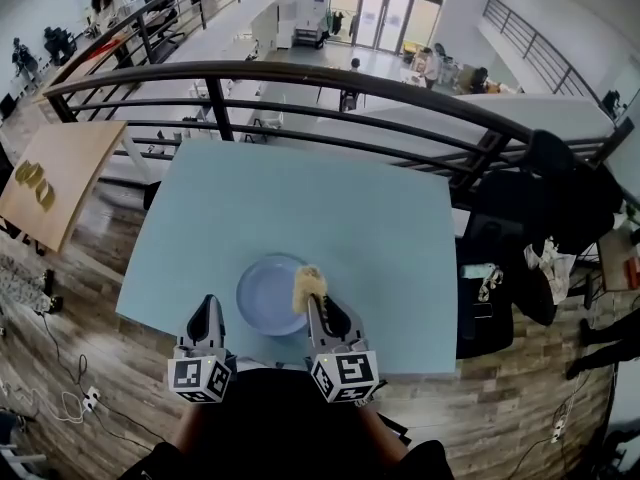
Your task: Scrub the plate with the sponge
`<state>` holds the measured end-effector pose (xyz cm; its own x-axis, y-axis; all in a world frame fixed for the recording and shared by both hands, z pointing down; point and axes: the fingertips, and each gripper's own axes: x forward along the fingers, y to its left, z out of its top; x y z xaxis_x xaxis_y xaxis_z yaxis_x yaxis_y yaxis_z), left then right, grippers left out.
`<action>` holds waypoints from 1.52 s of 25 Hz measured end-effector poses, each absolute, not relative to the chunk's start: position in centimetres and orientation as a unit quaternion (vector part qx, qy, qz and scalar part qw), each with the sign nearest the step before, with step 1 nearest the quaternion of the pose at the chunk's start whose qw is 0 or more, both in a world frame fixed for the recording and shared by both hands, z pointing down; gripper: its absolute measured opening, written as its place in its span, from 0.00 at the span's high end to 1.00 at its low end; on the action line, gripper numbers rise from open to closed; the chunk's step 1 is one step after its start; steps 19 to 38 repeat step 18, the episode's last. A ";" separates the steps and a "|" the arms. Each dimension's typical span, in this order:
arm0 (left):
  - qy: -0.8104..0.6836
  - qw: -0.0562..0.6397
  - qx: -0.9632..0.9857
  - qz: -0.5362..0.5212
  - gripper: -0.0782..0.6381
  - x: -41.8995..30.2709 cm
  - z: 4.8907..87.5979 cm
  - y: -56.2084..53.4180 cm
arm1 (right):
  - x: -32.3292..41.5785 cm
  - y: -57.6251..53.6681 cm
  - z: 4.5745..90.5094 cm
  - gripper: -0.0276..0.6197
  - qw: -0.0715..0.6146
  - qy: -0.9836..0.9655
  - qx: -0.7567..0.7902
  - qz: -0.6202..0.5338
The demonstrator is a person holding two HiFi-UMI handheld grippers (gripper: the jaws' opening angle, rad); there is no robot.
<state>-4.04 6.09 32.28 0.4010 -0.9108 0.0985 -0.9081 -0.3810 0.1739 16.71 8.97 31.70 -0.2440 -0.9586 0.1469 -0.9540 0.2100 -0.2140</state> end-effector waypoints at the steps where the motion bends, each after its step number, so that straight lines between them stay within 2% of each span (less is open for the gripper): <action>1: -0.547 0.100 0.831 -0.006 0.89 -4.0 32.3 6.2 | 16.7 8.9 31.8 0.85 0.009 0.778 -0.614 -0.132; 38: -0.554 0.104 0.826 -0.008 0.89 -4.9 32.5 6.4 | 15.6 9.0 32.2 0.85 0.002 0.781 -0.610 -0.133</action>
